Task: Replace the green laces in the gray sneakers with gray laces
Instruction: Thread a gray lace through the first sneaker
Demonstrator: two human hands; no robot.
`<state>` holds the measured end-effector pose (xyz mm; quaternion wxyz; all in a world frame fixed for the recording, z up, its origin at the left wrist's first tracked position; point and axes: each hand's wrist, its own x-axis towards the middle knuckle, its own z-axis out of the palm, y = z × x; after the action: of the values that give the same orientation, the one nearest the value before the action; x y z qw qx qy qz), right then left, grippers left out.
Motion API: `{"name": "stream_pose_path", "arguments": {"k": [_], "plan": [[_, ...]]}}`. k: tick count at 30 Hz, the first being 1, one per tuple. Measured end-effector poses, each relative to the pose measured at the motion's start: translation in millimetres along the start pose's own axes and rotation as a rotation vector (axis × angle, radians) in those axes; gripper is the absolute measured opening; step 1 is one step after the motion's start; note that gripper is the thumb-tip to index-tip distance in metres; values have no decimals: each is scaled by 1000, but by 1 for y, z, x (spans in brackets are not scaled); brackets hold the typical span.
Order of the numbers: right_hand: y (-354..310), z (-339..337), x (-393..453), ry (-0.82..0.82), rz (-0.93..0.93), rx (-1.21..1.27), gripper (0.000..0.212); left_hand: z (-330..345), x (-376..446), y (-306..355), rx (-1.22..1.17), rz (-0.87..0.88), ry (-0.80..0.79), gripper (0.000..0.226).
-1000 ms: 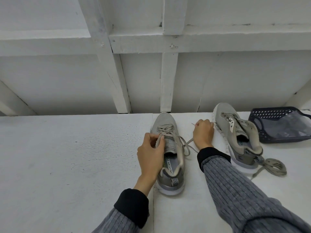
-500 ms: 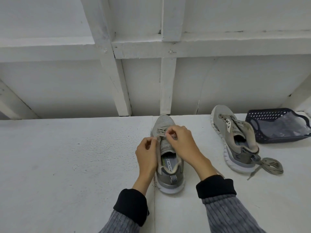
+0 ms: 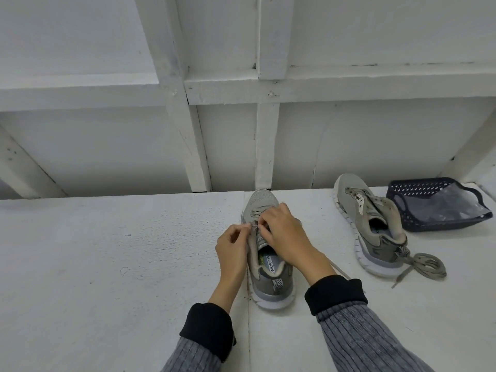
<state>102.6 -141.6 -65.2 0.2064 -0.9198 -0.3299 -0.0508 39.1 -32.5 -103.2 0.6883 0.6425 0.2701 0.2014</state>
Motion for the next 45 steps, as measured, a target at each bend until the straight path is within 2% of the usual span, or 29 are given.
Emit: {"name": "stream_pose_path", "arguments": {"k": [5,9,15,18,21,23,26,29,31,32,34,36,38,41,43,45], "plan": [[-2,-4,-1,14,-37,-38,22,0,-2,0,43,72,-30,15],[-4,-2,0,13,-24,-32,24,0,2,-5,0,55,-31,25],[3,5,-3,63,55,143,13,-4,15,-3,16,30,-135,13],[7,10,-11,181,170,253,20,-5,18,-1,-130,-48,-84,22],[11,11,-25,321,347,379,25,-8,18,4,-356,-113,-7,13],[11,13,-33,380,421,456,26,-13,18,5,-368,-89,0,11],[12,16,-38,400,480,538,24,-25,19,0,-66,87,-61,16],[13,19,-39,405,504,570,22,-44,22,-11,474,297,-139,15],[13,20,-39,409,509,574,22,-58,28,-17,775,279,-87,16],[14,20,-40,409,509,575,22,-64,30,-18,846,227,-40,21],[13,20,-40,412,502,583,21,-69,35,-19,861,177,25,26],[12,20,-40,421,493,599,20,-66,37,-18,839,293,43,22],[13,20,-40,418,490,611,20,-54,36,-12,845,445,-31,22],[13,21,-40,421,498,624,19,-35,33,-3,923,630,-202,35],[14,22,-40,425,495,625,19,-27,30,-2,940,660,-194,30],[14,22,-39,423,492,622,19,-24,29,-5,895,600,-125,20]]}}
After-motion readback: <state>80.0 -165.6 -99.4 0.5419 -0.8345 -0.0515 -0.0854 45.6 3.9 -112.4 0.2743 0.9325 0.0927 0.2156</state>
